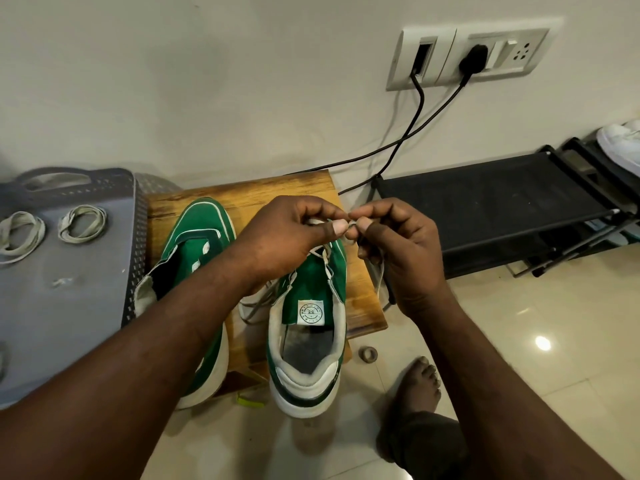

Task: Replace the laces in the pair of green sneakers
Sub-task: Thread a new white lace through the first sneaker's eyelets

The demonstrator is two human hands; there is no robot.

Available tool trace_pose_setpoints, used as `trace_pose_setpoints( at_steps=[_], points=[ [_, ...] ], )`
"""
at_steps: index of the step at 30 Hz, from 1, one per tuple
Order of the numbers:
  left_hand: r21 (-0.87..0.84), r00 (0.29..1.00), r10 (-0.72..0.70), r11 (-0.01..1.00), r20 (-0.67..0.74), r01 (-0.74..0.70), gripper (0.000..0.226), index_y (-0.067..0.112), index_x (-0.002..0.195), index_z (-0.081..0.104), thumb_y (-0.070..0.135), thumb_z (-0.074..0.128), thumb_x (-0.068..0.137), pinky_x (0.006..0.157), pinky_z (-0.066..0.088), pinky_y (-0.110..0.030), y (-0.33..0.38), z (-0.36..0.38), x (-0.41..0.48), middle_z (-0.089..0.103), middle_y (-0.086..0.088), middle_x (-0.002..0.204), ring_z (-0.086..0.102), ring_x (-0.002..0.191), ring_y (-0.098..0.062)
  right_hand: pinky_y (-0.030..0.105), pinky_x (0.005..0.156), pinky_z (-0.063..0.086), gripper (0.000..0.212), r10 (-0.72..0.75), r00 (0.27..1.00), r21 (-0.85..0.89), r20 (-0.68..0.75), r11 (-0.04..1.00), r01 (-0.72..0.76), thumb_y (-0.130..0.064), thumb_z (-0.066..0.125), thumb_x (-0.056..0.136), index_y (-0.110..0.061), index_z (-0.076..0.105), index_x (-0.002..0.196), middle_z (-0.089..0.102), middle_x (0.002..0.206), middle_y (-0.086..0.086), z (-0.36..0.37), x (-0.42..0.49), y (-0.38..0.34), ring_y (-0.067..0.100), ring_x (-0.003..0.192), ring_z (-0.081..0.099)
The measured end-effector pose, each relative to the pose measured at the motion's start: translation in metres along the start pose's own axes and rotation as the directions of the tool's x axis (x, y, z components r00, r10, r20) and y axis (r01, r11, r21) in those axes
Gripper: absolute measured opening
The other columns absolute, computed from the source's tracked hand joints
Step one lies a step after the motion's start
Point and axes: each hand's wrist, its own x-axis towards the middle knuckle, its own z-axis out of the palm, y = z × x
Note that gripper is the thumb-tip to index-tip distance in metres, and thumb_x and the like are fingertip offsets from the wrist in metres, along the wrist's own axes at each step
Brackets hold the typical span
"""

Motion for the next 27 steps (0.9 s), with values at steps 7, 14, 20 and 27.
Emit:
trace_pose_setpoints(
  at_steps=[7,14,20,27],
  points=[
    [0.252,0.999,0.033,0.967,0.015,-0.036,0.013,0.041,0.088,0.073,0.032,0.071,0.098,0.087,0.048,-0.037,-0.003,0.001,0.001,0.065,0.018,0.106,0.06,0.102,-0.004,0.042,0.063,0.048,0.015,-0.014,1.0,0.005,0.013,1.0,0.014,-0.008,0.062,0.096,-0.007,0.073,0.106,0.07,0.094,0.025,-0.004,0.002,0.003,0.041,0.079,0.06],
    [0.171,0.996,0.072,0.982,0.052,-0.08,0.009,0.031,0.106,0.075,0.027,0.07,0.099,0.095,0.051,-0.042,-0.004,0.0,0.003,0.066,0.016,0.122,0.061,0.111,-0.009,0.028,0.061,0.053,0.014,-0.038,0.999,0.002,0.035,0.999,0.038,-0.001,0.06,0.098,-0.001,0.071,0.107,0.072,0.094,0.015,-0.002,0.001,0.0,0.021,0.074,0.064],
    [0.397,0.892,0.088,0.911,-0.443,0.107,0.007,0.03,0.091,0.072,0.028,0.072,0.098,0.085,0.037,-0.028,-0.002,-0.012,0.004,0.067,0.01,0.114,0.054,0.1,-0.008,0.025,0.061,0.052,0.015,-0.037,0.997,-0.01,0.062,0.999,0.038,0.001,0.058,0.1,-0.001,0.07,0.108,0.074,0.088,0.012,-0.001,0.0,0.0,0.014,0.072,0.065],
    [0.587,0.955,0.195,0.809,-0.223,-0.028,0.04,0.039,0.134,0.066,0.028,0.073,0.096,0.098,0.043,-0.029,-0.009,-0.021,0.003,0.053,0.007,0.141,0.053,0.123,-0.013,0.022,0.059,0.05,0.014,-0.018,0.998,-0.008,0.059,1.0,0.018,0.003,0.058,0.1,0.002,0.07,0.108,0.073,0.086,0.012,0.004,-0.002,0.001,0.01,0.07,0.065]
  ],
)
